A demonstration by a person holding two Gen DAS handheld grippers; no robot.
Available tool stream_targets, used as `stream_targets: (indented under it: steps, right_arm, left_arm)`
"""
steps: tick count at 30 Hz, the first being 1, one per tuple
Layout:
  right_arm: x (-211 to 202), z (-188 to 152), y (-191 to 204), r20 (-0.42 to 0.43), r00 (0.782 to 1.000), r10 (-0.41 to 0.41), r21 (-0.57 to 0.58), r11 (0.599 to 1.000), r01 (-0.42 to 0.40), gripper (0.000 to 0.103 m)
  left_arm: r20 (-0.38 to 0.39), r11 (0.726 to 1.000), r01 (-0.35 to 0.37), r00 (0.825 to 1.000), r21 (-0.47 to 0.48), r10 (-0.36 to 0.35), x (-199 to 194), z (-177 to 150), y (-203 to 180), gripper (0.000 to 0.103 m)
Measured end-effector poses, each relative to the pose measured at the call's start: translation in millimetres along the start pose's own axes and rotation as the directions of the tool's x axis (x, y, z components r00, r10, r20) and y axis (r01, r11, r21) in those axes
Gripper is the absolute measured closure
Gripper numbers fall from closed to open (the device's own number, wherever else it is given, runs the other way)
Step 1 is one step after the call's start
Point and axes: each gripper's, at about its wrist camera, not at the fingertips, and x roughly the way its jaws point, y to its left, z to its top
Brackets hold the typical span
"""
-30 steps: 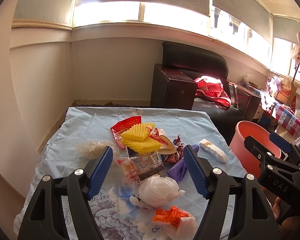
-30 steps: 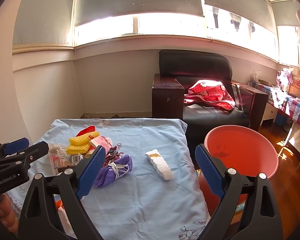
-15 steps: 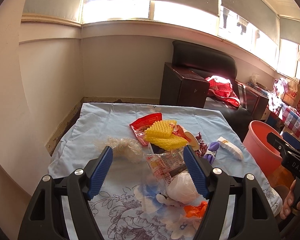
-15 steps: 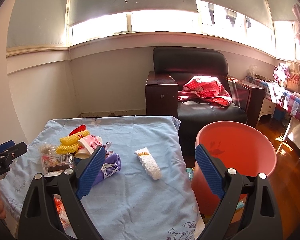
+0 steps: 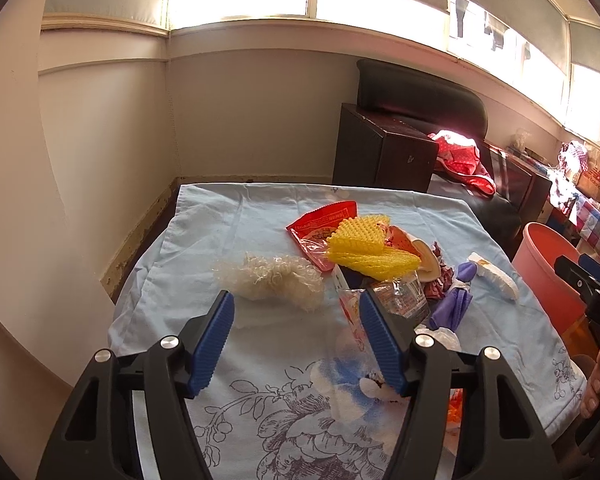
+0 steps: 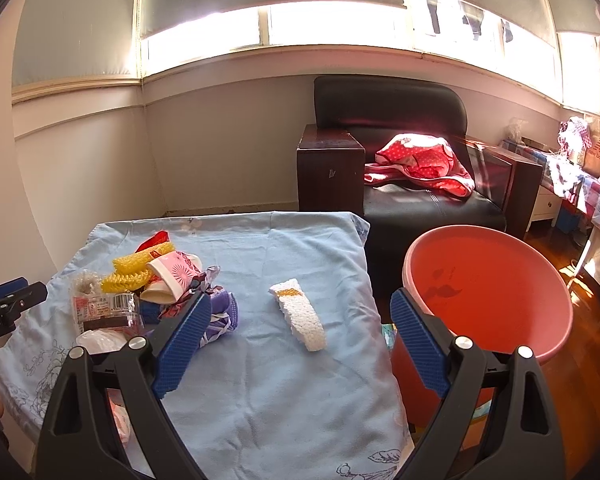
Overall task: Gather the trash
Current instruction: 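Reach the right tool to the white foam strip and close on it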
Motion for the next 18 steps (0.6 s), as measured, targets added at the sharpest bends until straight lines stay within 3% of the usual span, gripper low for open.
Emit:
stream_targets:
  steps: [18]
  right_arm:
    - [31.1,5.7,-1.6,-0.069,0.997,0.018,-0.014,1.0,-0.019,0.012]
  left_arm:
    - [-0.132,0.995,-0.036,0.991,-0.096,0.023,79.9,23.6,36.4,0.041]
